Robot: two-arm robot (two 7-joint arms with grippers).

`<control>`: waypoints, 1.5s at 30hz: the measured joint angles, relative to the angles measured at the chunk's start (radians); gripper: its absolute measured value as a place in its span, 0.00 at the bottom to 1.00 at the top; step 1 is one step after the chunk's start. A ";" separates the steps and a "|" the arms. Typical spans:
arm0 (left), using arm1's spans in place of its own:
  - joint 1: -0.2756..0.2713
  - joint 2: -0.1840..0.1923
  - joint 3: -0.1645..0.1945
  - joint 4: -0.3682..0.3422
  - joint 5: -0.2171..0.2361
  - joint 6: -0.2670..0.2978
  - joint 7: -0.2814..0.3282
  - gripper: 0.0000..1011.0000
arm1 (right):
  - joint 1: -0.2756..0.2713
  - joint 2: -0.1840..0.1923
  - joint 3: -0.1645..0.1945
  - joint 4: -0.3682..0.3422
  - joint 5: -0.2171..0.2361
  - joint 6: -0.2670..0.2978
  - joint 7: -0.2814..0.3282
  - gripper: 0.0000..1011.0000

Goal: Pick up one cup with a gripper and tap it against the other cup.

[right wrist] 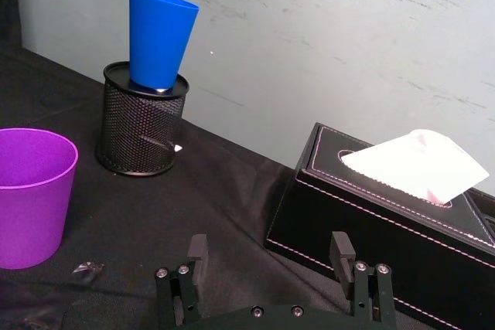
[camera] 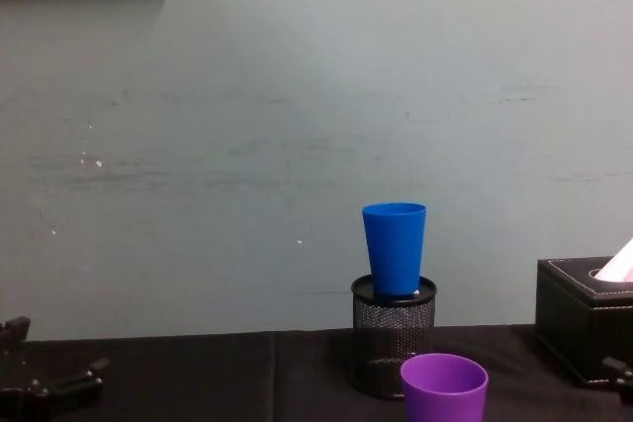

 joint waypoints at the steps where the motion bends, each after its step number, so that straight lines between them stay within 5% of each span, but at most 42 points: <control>1: 0.000 0.000 0.000 0.000 0.000 0.000 0.000 0.99 | 0.000 0.000 0.000 0.000 0.000 0.000 0.000 0.99; 29: 0.000 0.000 0.000 0.000 0.000 0.000 0.000 0.99 | 0.000 0.000 0.000 0.000 0.000 0.000 0.000 0.99; 33: 0.000 0.000 0.000 0.000 0.000 0.000 0.000 0.99 | -0.001 -0.021 -0.001 0.005 0.017 -0.019 0.044 0.99; 39: 0.000 0.000 0.000 0.000 0.000 0.000 0.000 0.99 | 0.014 -0.085 -0.007 0.044 0.126 -0.052 0.196 0.99; 45: 0.000 0.000 0.000 0.000 0.000 0.000 0.000 0.99 | 0.021 -0.121 -0.020 0.061 0.180 -0.043 0.301 0.99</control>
